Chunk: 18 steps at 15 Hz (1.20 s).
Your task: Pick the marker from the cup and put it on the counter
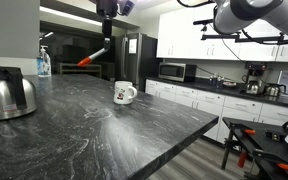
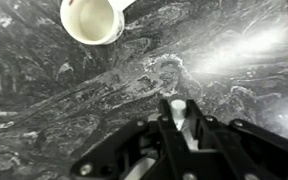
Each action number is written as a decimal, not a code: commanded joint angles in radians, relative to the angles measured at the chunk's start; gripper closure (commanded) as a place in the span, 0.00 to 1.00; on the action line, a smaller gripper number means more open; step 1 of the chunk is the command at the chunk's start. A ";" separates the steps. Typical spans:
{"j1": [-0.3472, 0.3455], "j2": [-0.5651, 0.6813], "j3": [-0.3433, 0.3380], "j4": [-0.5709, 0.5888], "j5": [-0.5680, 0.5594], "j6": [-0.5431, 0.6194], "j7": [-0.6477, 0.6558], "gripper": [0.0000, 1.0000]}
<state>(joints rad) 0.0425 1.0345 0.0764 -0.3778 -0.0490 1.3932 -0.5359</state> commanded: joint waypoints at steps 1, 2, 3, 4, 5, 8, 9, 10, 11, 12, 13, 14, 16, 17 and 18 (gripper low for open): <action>0.003 0.054 -0.001 0.038 0.009 -0.012 -0.044 0.94; 0.003 0.064 -0.004 0.032 0.005 -0.014 -0.053 0.94; 0.002 0.077 -0.003 0.034 0.006 -0.017 -0.059 0.94; 0.000 0.089 -0.003 0.032 0.006 -0.015 -0.067 0.94; -0.001 0.100 -0.004 0.033 0.005 -0.018 -0.066 0.94; -0.008 0.126 0.001 0.029 0.010 -0.036 -0.093 0.94; -0.009 0.134 0.004 0.029 0.012 -0.040 -0.104 0.94; -0.011 0.141 0.005 0.031 0.013 -0.047 -0.112 0.94; -0.011 0.146 0.009 0.029 0.017 -0.055 -0.120 0.94; -0.011 0.150 0.009 0.028 0.018 -0.066 -0.120 0.94; -0.011 0.153 0.010 0.028 0.018 -0.079 -0.118 0.72; -0.011 0.154 0.012 0.029 0.018 -0.094 -0.121 0.52; -0.011 0.152 0.011 0.031 0.015 -0.107 -0.126 0.38; -0.015 0.162 0.018 0.049 0.011 -0.117 -0.133 0.32; -0.017 0.149 0.018 0.032 0.010 -0.112 -0.134 0.23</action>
<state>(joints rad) 0.0341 1.1798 0.0836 -0.3714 -0.0485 1.3126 -0.6446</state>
